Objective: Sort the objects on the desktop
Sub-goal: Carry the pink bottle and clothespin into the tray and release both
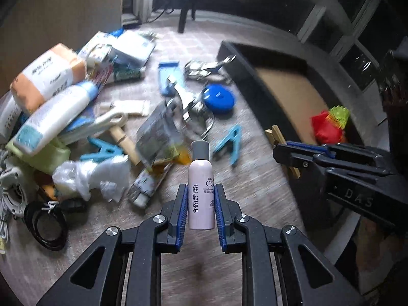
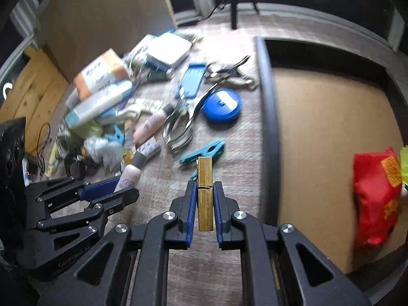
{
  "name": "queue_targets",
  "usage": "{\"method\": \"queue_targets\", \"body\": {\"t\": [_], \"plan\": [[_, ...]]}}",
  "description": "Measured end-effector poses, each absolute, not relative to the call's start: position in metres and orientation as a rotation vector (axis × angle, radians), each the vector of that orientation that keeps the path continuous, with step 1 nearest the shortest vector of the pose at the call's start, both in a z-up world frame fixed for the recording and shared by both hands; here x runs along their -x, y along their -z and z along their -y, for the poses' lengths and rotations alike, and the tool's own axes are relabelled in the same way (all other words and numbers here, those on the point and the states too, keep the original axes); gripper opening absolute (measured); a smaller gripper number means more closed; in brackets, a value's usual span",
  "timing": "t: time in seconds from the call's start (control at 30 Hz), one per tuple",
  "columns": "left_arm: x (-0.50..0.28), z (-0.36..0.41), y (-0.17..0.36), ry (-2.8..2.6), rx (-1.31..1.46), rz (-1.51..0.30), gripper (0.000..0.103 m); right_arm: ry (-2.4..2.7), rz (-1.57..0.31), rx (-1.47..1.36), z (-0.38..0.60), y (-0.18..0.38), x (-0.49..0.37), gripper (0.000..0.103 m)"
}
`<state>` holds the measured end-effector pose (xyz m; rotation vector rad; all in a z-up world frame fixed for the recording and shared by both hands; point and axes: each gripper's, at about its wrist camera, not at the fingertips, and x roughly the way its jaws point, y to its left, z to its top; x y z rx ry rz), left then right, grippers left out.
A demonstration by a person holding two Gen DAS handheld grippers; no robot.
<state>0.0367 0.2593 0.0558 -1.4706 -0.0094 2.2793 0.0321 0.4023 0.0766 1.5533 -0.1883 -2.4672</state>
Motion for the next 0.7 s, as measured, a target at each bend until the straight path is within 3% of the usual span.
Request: {"method": "queue_targets", "body": {"t": [0.3,0.7], "plan": [[-0.037,-0.315,-0.085,-2.234,1.358,-0.004,0.019,2.631,0.237,-1.501,-0.446,-0.090,-0.047,0.013],[-0.040,-0.396,-0.083,-2.111,1.323,-0.063,0.019,2.728,0.320,-1.543,-0.509,-0.094,-0.079,0.013]]}}
